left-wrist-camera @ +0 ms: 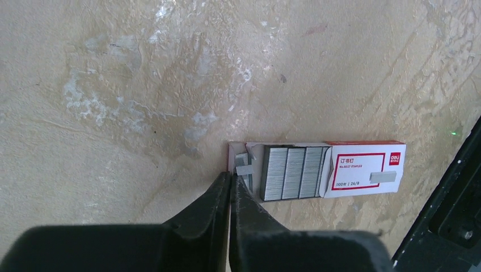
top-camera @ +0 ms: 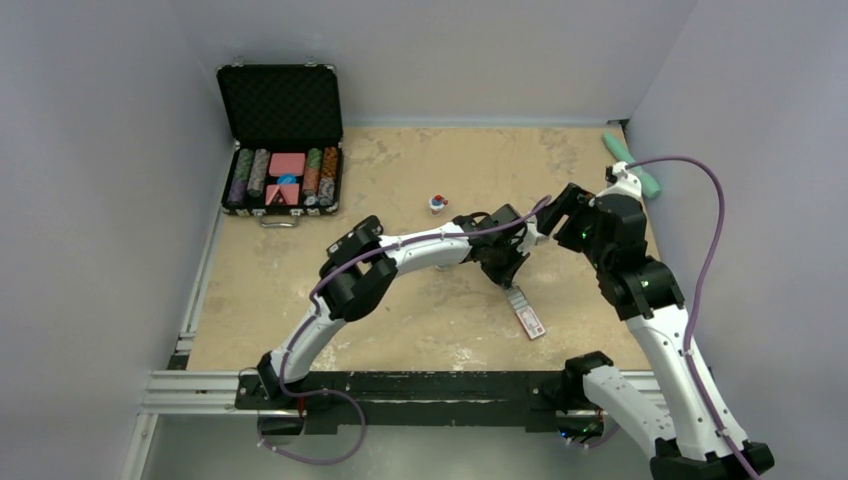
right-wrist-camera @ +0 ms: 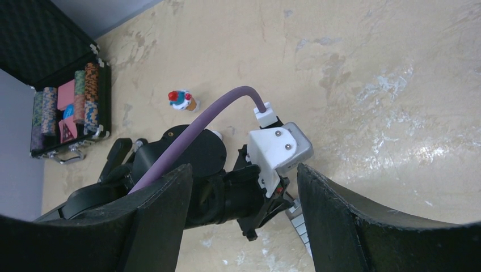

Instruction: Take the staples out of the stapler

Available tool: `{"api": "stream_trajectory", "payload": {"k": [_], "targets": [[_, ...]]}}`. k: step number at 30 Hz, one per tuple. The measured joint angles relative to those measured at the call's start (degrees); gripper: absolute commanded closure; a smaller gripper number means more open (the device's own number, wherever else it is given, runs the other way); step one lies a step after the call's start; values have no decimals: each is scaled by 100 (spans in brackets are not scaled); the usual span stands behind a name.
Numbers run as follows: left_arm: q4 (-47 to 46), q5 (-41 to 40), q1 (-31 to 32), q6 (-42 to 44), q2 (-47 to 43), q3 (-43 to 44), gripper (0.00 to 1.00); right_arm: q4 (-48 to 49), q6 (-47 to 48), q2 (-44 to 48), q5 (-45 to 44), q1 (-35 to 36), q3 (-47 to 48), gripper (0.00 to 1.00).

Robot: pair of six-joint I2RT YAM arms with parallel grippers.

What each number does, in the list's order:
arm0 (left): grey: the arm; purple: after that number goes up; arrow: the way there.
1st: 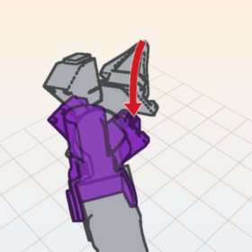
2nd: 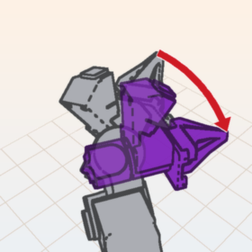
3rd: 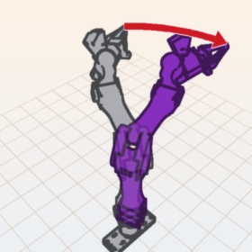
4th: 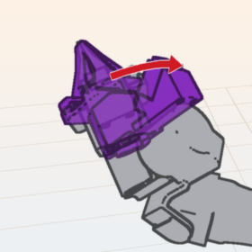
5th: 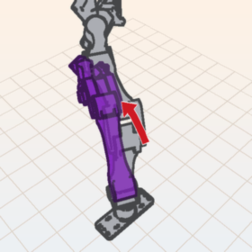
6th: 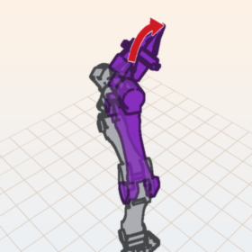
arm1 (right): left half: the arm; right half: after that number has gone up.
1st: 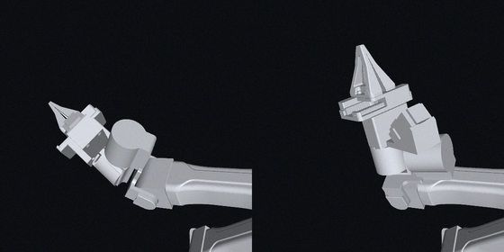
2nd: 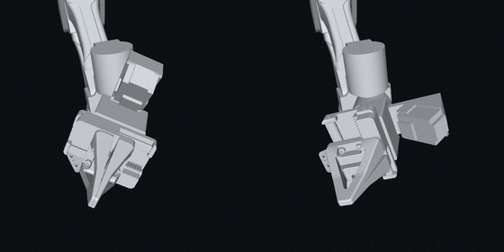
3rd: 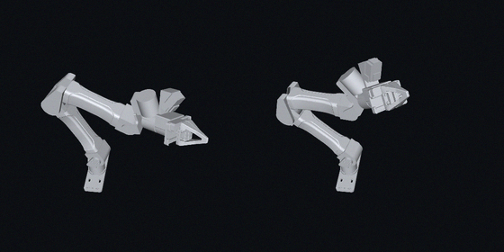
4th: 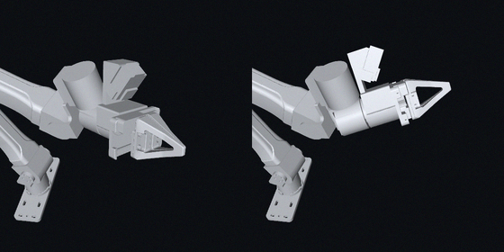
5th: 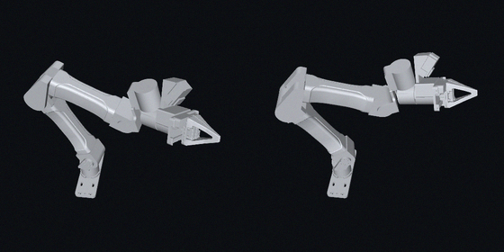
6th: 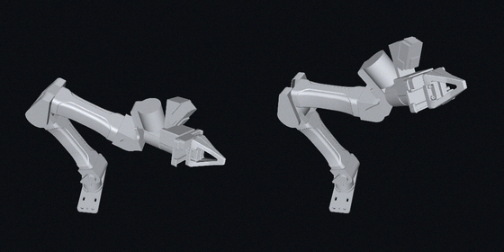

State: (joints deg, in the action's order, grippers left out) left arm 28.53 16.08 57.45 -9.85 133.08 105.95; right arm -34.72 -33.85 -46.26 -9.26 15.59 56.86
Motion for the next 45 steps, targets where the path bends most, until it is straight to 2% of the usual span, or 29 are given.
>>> {"api": "stream_trajectory", "payload": {"k": [1,12,22,26,30,36,37,40,45], "targets": [[-11,-4,0,-2,0,0,100,0,0,2,0,0,0,28],[-31,-188,0,-111,-111,-175,100,13,-2,11,22,0,-74,29],[103,-1049,-192,-566,-942,-1318,100,304,-111,-66,315,0,-490,29],[179,-1458,-426,-883,-1362,-1886,100,529,-321,-162,452,4,-916,29],[437,-1928,-557,-1283,-1537,-2076,100,713,-544,-328,616,26,-1408,31],[632,-2387,-557,-1980,-1604,-2153,100,984,-999,-664,715,409,-2072,43],[629,-2426,-557,-2109,-1635,-2203,100,994,-1099,-774,706,535,-2135,48],[627,-2503,-564,-2374,-1731,-2345,100,1014,-1373,-1115,570,949,-2164,58],[592,-2557,-564,-2649,-1832,-2498,100,964,-1722,-1427,129,1303,-2162,66]]}}
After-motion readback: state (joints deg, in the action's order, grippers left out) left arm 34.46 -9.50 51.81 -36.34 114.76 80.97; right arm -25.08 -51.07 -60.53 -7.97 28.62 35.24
